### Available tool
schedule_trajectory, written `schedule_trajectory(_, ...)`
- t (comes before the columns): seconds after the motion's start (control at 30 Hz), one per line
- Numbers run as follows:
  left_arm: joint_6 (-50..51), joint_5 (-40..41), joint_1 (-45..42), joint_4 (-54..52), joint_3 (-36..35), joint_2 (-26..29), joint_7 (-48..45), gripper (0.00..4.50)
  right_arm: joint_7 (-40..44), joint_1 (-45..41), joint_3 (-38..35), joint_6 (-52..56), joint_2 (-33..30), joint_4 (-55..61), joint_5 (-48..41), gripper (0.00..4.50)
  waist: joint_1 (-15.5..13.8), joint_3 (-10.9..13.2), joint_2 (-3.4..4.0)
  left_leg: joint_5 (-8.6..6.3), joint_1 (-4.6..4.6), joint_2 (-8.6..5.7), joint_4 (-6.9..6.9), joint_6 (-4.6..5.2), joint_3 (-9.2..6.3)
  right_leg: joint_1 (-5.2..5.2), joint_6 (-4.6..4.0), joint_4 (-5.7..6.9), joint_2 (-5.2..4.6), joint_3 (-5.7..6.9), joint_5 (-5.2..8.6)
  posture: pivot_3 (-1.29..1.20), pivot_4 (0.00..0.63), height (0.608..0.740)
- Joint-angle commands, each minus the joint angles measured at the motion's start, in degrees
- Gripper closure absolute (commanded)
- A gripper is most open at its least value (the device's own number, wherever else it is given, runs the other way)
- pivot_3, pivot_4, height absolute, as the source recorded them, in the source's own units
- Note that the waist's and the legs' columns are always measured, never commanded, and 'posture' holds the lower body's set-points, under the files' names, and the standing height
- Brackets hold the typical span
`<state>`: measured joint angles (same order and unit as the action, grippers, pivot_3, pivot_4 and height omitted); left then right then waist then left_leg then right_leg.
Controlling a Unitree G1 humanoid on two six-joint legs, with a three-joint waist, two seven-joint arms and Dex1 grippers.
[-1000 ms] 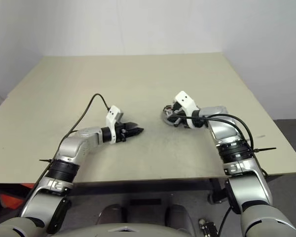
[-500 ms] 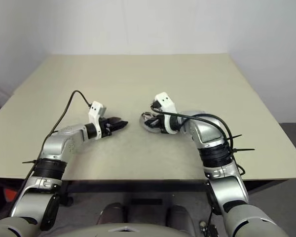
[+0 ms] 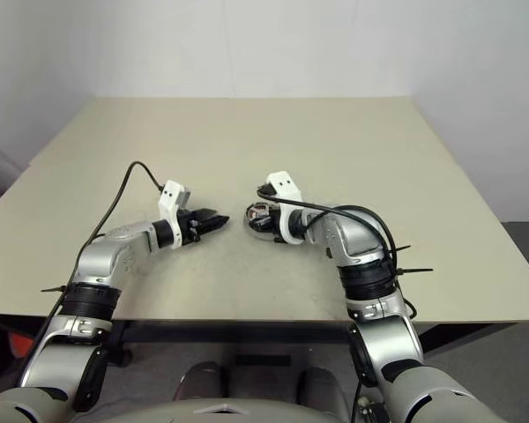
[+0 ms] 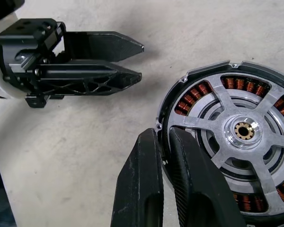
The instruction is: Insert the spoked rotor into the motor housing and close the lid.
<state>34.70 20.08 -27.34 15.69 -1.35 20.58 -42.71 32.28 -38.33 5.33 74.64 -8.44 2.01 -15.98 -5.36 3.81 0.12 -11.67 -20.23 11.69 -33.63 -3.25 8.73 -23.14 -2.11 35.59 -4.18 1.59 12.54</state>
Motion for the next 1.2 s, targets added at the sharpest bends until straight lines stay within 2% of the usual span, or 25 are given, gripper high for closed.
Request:
schedule_trajectory(0.03, -1.13, 0.2, -1.02, -1.38, -0.25, 0.07, -0.16, 1.77, -0.14, -1.67, -1.16, 1.18, 0.45, 2.33, -2.95, 4.49, -0.01, 0.0, 0.0, 0.02, 0.04, 0.0, 0.06, -0.03, 0.0, 0.0, 0.0, 0.0, 0.0, 0.0, 0.0, 0.0, 0.0, 0.74)
schedule_trajectory(0.1, -0.89, 0.32, -0.96, -1.55, 0.03, -0.06, -0.5, 1.77, 0.06, -1.74, -1.32, 1.38, 0.28, 2.46, -3.61, 4.49, -0.02, 0.0, 0.0, 0.09, 0.11, -0.02, 0.25, -0.14, 0.0, 0.01, 0.0, -0.04, 0.0, 0.0, 0.0, 0.0, 0.0, 0.74)
schedule_trajectory(0.13, -0.74, 0.37, -0.93, -1.69, 0.22, -0.07, -0.74, 1.77, 0.1, -1.75, -1.36, 1.5, 0.17, 2.56, -3.9, 3.8, -0.03, 0.0, 0.0, 0.11, 0.13, -0.03, 0.32, -0.18, 0.0, 0.01, -0.01, -0.04, 0.01, 0.0, 0.01, 0.0, 0.0, 0.74)
schedule_trajectory(0.17, -0.62, 0.38, -0.89, -1.84, 0.42, -0.06, -0.94, 1.77, 0.06, -1.75, -1.35, 1.61, 0.03, 2.77, -4.19, 3.58, -0.03, 0.0, 0.0, 0.11, 0.14, -0.02, 0.34, -0.18, 0.0, 0.0, -0.02, -0.04, 0.02, 0.0, 0.01, 0.0, 0.0, 0.74)
schedule_trajectory(0.3, -0.45, 0.27, -0.83, -2.1, 1.1, 0.33, -1.55, 1.77, 0.68, -2.15, -1.75, 2.48, -0.81, 6.1, -6.72, 2.22, -0.16, 0.0, 0.0, 0.11, 0.13, -0.03, 0.39, -0.18, 0.0, 0.0, -0.02, -0.07, 0.02, 0.01, 0.02, 0.0, 0.0, 0.74)
schedule_trajectory(0.5, -0.68, 0.25, -1.37, -1.16, 1.4, 1.7, -3.44, 1.77, 0.2, -3.91, -8.1, 5.4, -1.18, 9.04, -11.69, 2.22, -0.18, 0.0, 0.0, 0.13, 0.15, -0.04, 0.39, -0.21, -0.01, 0.02, -0.02, -0.06, 0.02, 0.0, 0.02, 0.0, 0.0, 0.74)
schedule_trajectory(0.7, -0.34, 0.74, -1.83, -1.51, 2.2, 2.3, -6.6, 1.77, -4.01, -1.99, -16.05, 2.77, -0.52, 8.12, -12.62, 2.22, -0.25, 0.0, -0.01, 0.15, 0.17, -0.04, 0.38, -0.25, -0.02, 0.06, -0.02, -0.06, 0.02, 0.0, 0.02, 0.0, 0.0, 0.74)
schedule_trajectory(0.8, -0.26, 0.5, -2.2, -1.32, 3.16, 2.3, -8.24, 1.77, -5.55, 0.63, -24.13, 6.01, 0.32, 8.51, -15.42, 2.22, -0.42, -0.01, -0.01, 0.15, 0.16, -0.06, 0.38, -0.25, -0.02, 0.07, -0.02, -0.06, 0.02, 0.0, 0.02, 0.0, 0.0, 0.74)
schedule_trajectory(1.13, -2.87, -1.87, -4.52, 1.55, 7.55, 2.02, -12.59, 1.77, -9.14, 10.41, -36.28, 14.47, -0.58, 15.47, -19.16, 2.22, -0.58, -0.01, -0.01, 0.17, 0.21, -0.17, 0.39, -0.27, -0.01, 0.08, -0.02, -0.02, 0.01, -0.01, 0.02, 0.0, 0.0, 0.74)
schedule_trajectory(1.17, -3.27, -2.14, -4.87, 2.02, 8.0, 1.93, -13.06, 1.77, -9.47, 11.32, -37.22, 15.45, -0.09, 16.27, -19.35, 1.86, -0.63, -0.01, -0.01, 0.19, 0.23, -0.19, 0.4, -0.3, -0.02, 0.1, -0.02, -0.02, 0.01, -0.01, 0.02, 0.0, 0.0, 0.74)
schedule_trajectory(1.2, -3.71, -2.5, -5.21, 2.5, 8.55, 1.87, -13.49, 1.77, -9.78, 12.43, -37.71, 16.14, 0.36, 17.31, -19.52, 1.71, -0.65, -0.01, 0.0, 0.19, 0.23, -0.2, 0.4, -0.3, -0.02, 0.11, -0.02, -0.01, 0.01, 0.0, 0.02, 0.0, 0.0, 0.74)
